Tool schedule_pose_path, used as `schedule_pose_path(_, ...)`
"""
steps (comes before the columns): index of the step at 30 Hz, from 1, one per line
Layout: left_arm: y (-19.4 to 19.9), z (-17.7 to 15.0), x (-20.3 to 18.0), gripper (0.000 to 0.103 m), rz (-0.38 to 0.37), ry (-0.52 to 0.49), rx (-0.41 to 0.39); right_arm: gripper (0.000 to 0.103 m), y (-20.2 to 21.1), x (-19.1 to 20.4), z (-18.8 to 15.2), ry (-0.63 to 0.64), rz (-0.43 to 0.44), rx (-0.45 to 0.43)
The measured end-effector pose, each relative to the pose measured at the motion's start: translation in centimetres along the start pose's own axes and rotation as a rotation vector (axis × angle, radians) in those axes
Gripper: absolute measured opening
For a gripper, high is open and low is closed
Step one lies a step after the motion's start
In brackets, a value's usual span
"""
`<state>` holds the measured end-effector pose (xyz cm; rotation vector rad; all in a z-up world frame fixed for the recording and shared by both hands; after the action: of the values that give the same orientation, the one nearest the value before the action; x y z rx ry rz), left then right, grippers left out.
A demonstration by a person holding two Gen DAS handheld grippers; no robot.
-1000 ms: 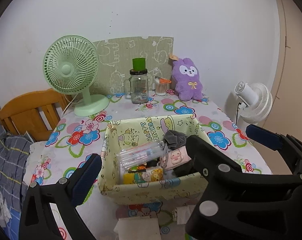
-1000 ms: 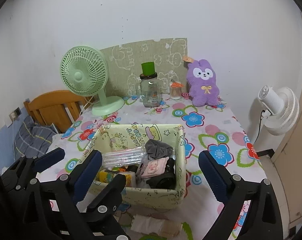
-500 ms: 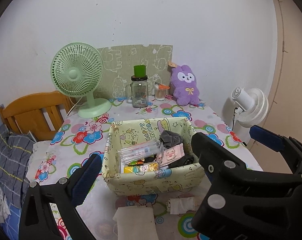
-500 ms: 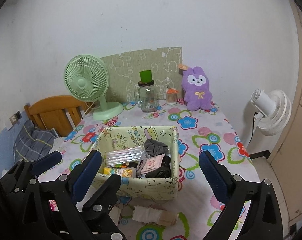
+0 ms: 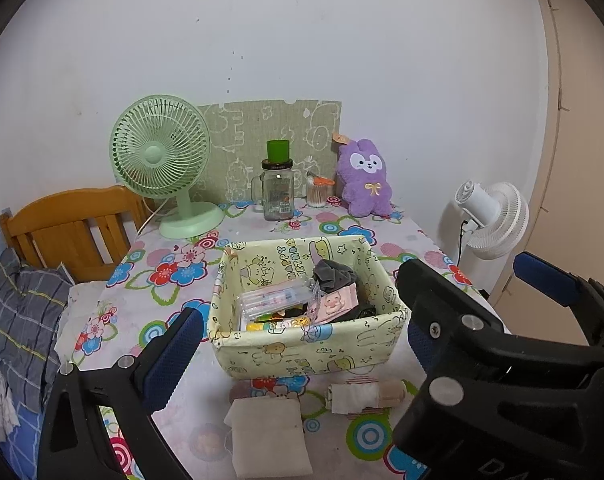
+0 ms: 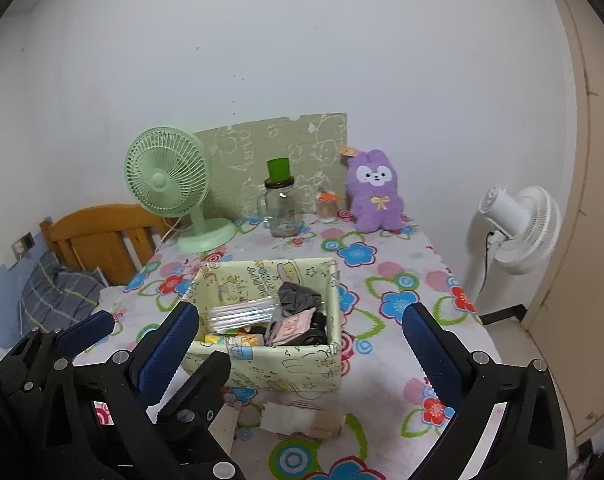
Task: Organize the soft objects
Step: 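Withdraw both open tools up and away from the box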
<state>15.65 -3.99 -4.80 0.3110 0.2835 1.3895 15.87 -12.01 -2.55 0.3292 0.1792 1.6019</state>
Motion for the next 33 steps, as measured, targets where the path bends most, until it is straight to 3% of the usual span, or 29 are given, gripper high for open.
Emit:
schedule_pose_path(12, 2.0, -0.9, 0.5, 0.103, 0.059, -0.003, -0.033, 0.103, 1.8, -0.5, -1.1, -0.006, -0.03, -0.009)
schedule_pose_path(20, 2.1, -2.7, 0.5, 0.103, 0.051, 0.019, -0.014, 0.103, 2.4, -0.4, -2.6, -0.002, -0.035, 0.002)
schedule_pose_path(33, 1.6, -6.0, 1.3, 0.103, 0.075, 0.03, -0.004, 0.103, 1.6, 0.4, -5.9, 0.019, 0.005, 0.028)
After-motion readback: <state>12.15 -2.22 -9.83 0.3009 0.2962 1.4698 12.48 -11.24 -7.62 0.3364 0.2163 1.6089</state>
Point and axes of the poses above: each gripper's, at about its wrist camera, not at the fingertips, and y roughly against the way its jaws point, x to its left, z to its top, the point moved 10 cm from there along -y, roughly the way its jaws point, and after that the axes turned 10 degrees about -x, right-handed, at the moved point
